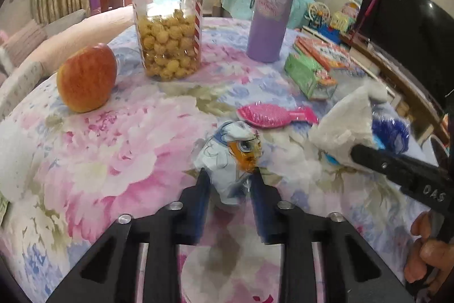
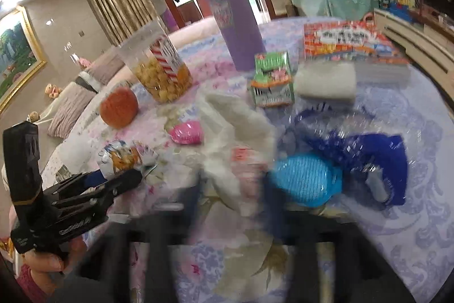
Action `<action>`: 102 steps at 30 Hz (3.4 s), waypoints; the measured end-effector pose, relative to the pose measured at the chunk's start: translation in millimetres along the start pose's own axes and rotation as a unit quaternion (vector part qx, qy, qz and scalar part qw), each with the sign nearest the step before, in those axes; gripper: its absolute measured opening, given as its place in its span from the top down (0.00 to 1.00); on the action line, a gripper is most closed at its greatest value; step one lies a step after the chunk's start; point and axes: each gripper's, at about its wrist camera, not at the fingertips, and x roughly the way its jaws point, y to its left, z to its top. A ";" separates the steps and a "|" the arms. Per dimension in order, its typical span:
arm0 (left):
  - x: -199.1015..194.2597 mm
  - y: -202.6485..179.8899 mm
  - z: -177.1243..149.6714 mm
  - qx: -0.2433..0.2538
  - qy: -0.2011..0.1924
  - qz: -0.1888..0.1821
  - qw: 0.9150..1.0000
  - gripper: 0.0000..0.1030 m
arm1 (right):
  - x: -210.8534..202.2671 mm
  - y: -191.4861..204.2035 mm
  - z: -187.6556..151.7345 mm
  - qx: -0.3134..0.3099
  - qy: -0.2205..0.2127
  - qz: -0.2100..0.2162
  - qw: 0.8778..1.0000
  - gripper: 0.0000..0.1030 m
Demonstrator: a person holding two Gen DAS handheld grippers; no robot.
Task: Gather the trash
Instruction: 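Grasp the white cartoon wrapper with the left tool while the right tool grasps the white tissue, then carry the wrapper and tissue over the black bin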
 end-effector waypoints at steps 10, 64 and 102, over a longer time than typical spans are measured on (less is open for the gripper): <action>-28.1 -8.2 -13.3 -0.006 -0.015 -0.031 0.999 0.87 | -30.0 -2.5 -20.3 0.014 -0.018 0.028 0.999 0.77; -80.4 -237.2 -55.0 0.161 0.008 -0.182 0.970 0.87 | -239.0 -139.6 -125.0 0.137 -0.115 -0.092 0.980 0.77; -43.6 -338.8 -33.3 0.228 0.016 -0.211 0.950 0.86 | -275.7 -202.0 -129.7 0.178 -0.120 -0.154 0.964 0.77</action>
